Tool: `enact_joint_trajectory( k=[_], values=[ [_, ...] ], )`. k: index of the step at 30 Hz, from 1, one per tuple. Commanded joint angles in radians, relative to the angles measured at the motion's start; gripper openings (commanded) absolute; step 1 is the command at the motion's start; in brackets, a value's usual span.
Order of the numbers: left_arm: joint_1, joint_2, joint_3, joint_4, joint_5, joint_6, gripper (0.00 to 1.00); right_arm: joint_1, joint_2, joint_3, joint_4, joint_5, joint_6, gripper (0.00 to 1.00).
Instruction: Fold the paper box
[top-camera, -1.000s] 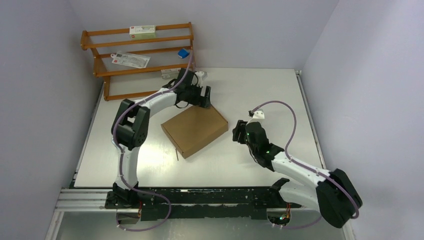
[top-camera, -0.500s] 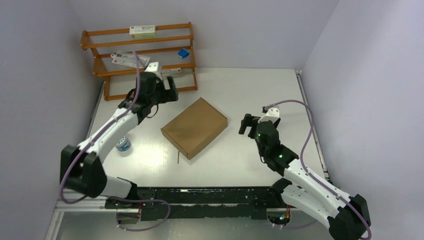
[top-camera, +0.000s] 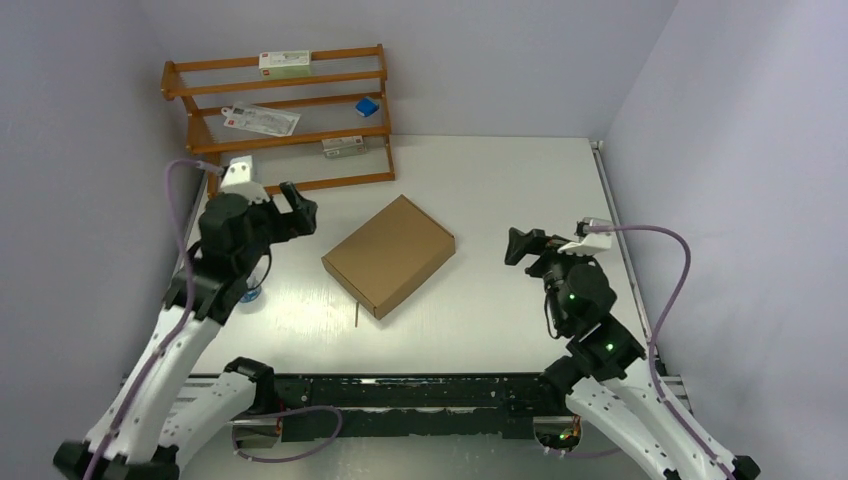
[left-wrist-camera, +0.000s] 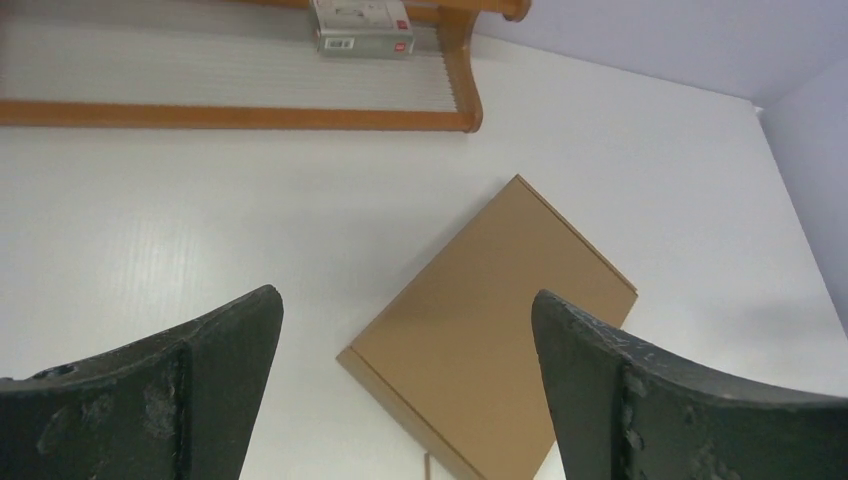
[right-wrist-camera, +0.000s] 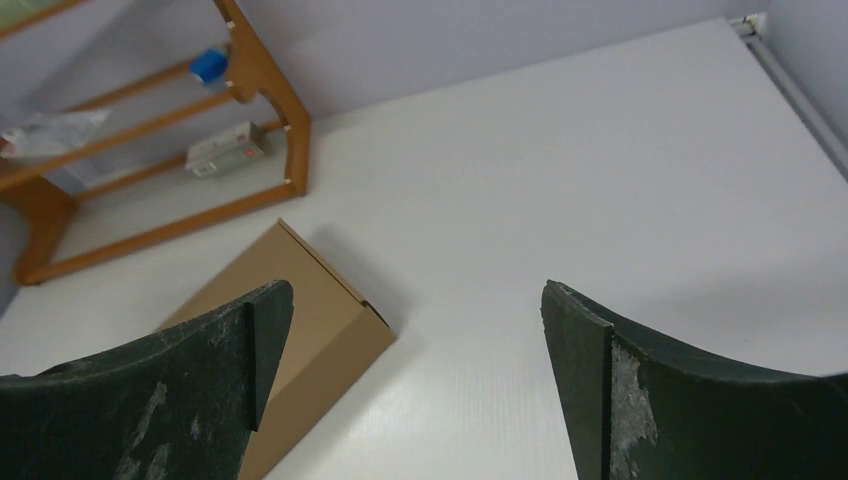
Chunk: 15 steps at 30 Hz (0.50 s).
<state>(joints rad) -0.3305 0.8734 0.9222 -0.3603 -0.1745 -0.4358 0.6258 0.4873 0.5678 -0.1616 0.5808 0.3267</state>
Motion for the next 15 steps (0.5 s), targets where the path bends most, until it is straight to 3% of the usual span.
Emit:
enact_joint_trajectory(
  k=[1,9,15],
  values=[
    [0.002,-0.174,0.009,-0.137,0.026,0.162,0.99,0.0,-0.049,0.055,-0.084,0.008,-0.032,1.0],
    [0.003,-0.518,-0.139,-0.083,-0.078,0.228,0.99,-0.001,-0.077,0.049,-0.069,-0.025,-0.068,1.0],
    [0.056,-0.575,-0.153,-0.06,-0.085,0.219,0.99,0.0,-0.125,0.042,-0.061,-0.051,-0.087,1.0]
  ],
)
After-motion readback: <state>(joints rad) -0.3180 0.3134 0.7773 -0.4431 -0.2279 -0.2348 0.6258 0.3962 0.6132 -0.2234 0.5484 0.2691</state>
